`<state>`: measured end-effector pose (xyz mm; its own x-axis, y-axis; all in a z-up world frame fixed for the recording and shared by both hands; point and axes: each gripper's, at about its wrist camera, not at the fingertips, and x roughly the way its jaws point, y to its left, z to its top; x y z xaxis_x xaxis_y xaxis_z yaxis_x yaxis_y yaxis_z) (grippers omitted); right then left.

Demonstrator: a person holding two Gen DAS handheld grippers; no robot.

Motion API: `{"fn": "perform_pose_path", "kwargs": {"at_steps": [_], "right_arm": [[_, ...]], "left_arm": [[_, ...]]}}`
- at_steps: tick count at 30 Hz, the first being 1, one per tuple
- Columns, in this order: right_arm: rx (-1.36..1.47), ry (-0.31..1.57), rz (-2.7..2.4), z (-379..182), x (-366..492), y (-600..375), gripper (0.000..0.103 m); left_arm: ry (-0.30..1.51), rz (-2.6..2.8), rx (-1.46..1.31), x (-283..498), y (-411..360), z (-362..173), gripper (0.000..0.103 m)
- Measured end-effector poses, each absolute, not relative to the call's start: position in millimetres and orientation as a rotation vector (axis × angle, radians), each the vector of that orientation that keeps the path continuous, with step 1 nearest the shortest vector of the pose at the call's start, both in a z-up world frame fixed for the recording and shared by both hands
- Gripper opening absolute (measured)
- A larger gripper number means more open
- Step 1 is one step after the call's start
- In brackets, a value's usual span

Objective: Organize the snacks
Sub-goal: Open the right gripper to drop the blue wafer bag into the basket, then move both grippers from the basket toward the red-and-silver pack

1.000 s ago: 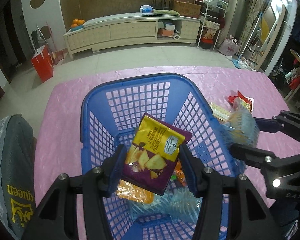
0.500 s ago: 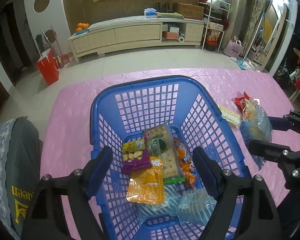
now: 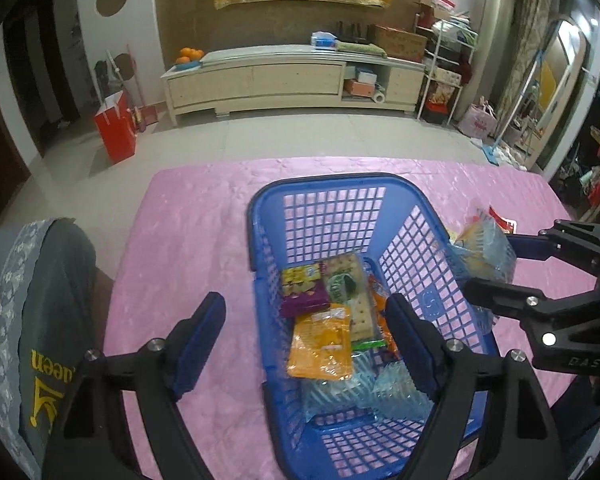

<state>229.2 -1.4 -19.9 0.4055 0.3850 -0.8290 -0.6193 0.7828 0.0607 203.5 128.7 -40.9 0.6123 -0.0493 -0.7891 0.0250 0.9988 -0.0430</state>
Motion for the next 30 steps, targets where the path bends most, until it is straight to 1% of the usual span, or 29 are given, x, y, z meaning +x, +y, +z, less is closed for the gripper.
{"fn": "perform_pose_path", "kwargs": {"at_steps": [7,13,19,21,23,24,25,30], "right_arm": [[-0.317,0.994,0.635,-27,242,24,0.06],[-0.413,1.013,0.599,-39,250,44,0.06],[-0.457,1.015,0.578,-46,251,48,0.061],[-0.469,1.004,0.557,-47,251,48,0.066],[-0.463,0.987,0.539,-44,250,46,0.074],[-0.452,0.981,0.536,-41,249,43,0.082],[-0.443,0.98,0.536,-39,249,41,0.084],[-0.366,0.983,0.525,-22,246,14,0.084]], "left_arm": [[0.933,-0.033,-0.068,206,147,-47,0.08],[0.94,-0.018,-0.096,208,155,-53,0.08],[0.95,0.002,-0.11,211,157,-56,0.08],[0.95,0.001,-0.117,211,156,-55,0.08],[0.947,-0.005,-0.122,210,155,-54,0.08],[0.946,-0.005,-0.123,210,154,-53,0.08],[0.944,-0.009,-0.123,209,152,-52,0.08],[0.941,-0.015,-0.098,206,141,-46,0.08]]}}
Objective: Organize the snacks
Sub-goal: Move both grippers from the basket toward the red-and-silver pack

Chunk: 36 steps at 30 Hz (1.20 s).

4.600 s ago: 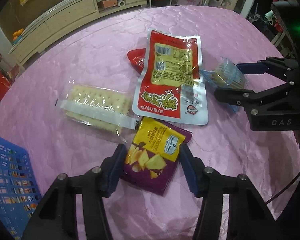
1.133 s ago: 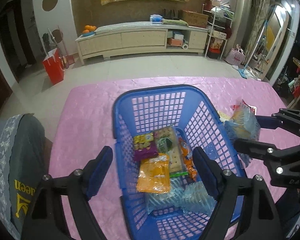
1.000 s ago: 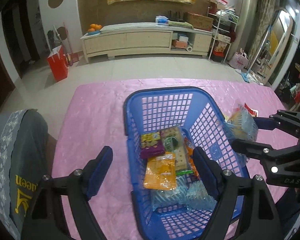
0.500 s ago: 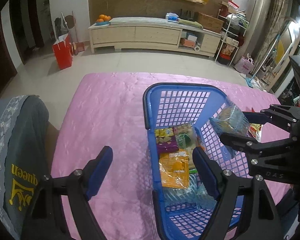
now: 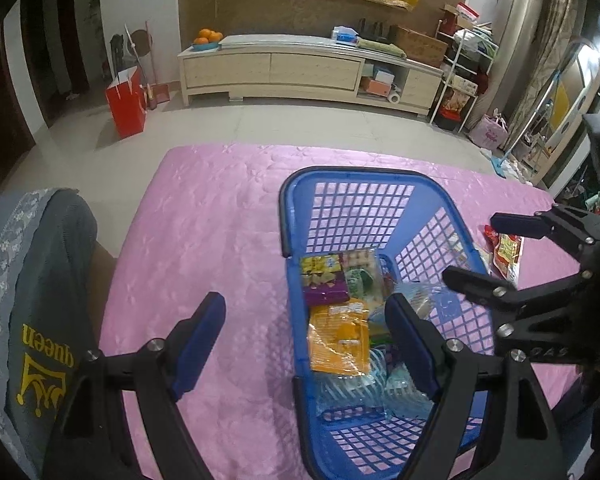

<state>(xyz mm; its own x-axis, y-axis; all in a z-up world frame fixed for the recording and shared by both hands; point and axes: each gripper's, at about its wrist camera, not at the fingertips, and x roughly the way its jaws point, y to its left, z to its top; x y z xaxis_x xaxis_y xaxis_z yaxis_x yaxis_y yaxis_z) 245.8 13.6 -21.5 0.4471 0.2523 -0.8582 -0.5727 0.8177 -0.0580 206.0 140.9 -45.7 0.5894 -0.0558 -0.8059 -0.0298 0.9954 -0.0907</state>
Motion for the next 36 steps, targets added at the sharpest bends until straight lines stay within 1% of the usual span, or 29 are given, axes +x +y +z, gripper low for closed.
{"fn": "perform_pose_path", "kwargs": {"at_steps": [5,10,19,27,36], "right_arm": [[-0.343,0.956,0.477,-1,243,-26,0.084],[-0.26,0.948,0.439,17,239,-79,0.085],[-0.192,0.952,0.32,24,240,-160,0.085],[-0.109,0.97,0.24,10,252,-232,0.085],[-0.015,0.988,0.191,-18,276,-291,0.085]], "left_arm": [[0.924,-0.041,-0.056,204,117,-33,0.08],[0.911,-0.081,-0.011,207,82,-19,0.08],[0.898,-0.185,0.055,220,0,-9,0.08],[0.926,-0.297,0.106,246,-77,-18,0.08],[0.978,-0.337,0.149,283,-139,-36,0.08]]}}
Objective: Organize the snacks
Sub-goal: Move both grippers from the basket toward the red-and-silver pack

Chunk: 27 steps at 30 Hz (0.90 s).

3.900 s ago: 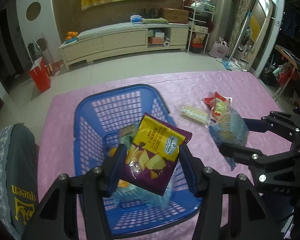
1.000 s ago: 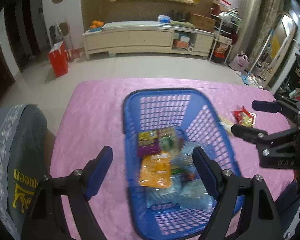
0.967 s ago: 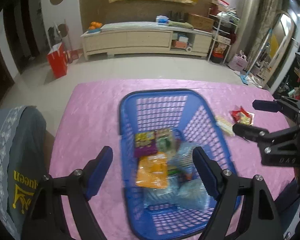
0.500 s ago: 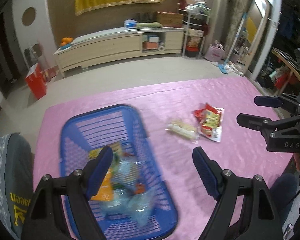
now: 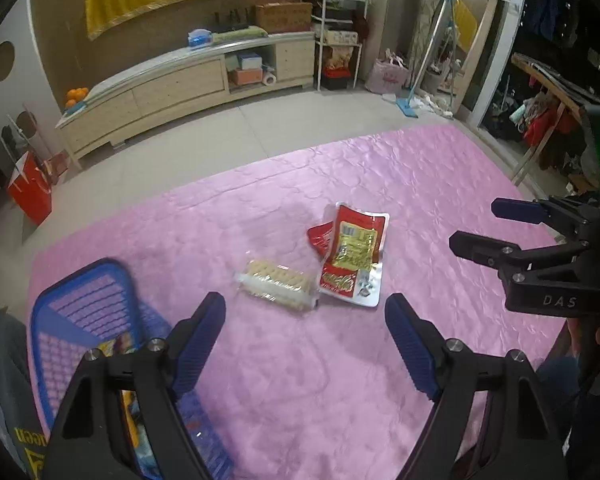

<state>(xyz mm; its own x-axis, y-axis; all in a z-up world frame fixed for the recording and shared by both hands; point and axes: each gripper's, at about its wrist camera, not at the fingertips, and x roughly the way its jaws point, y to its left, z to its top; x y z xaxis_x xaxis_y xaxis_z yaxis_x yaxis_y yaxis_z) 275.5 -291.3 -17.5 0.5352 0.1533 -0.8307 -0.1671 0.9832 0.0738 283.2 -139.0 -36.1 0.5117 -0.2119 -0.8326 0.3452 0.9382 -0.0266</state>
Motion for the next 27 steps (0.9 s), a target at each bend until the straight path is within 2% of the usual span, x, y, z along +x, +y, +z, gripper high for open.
{"fn": "perform_pose_path", "kwargs": {"at_steps": [11,27], "right_arm": [[0.016,1.024,0.065,-61,303,-336,0.085],[0.078,1.137,0.075,-106,319,-365,0.085]], "left_arm": [[1.104,-0.355,0.197,342,-183,-86,0.08],[1.179,-0.504,0.353,391,-238,-152,0.08]]}}
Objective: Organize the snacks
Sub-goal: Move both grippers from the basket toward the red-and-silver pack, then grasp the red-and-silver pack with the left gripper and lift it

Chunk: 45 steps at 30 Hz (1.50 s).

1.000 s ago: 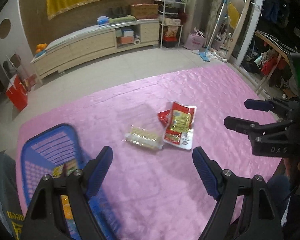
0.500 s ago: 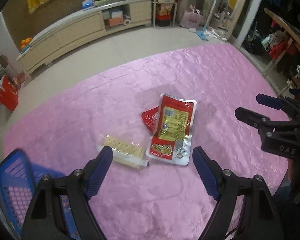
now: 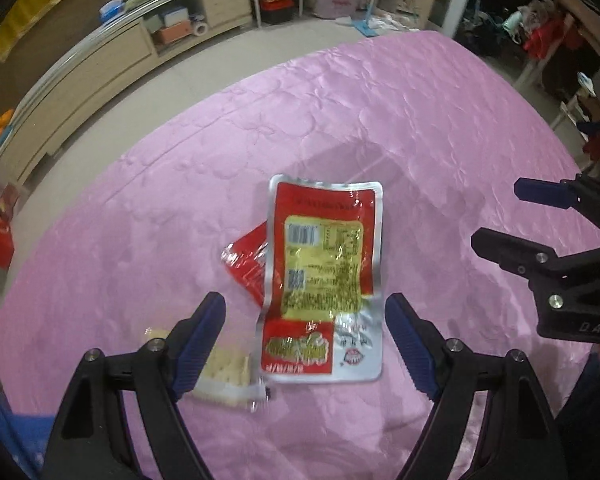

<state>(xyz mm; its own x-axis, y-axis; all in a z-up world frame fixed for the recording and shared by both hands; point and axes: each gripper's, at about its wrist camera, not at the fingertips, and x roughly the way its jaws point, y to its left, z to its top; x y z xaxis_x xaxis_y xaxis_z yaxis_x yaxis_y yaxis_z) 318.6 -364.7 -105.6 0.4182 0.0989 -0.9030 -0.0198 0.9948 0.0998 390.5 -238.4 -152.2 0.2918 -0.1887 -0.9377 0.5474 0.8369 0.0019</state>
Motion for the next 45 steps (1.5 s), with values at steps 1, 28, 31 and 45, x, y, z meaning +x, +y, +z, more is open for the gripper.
{"fn": "perform_pose_path", "kwargs": {"at_steps": [1,28,31,45], "right_arm": [[0.089,1.141,0.073,-106,319,-367,0.085],[0.105,1.161,0.083,-111,326,-364,0.085],[0.112,1.166,0.09,-112,327,-364,0.085],[0.151,1.161,0.126,-111,327,-358,0.085]], "left_arm": [[1.184,-0.521,0.362,393,-241,-156,0.08],[1.225,-0.584,0.442,428,-269,-196,0.08],[1.229,-0.579,0.416,431,-267,-196,0.08],[1.23,-0.569,0.419,398,-277,-190,0.035]]}}
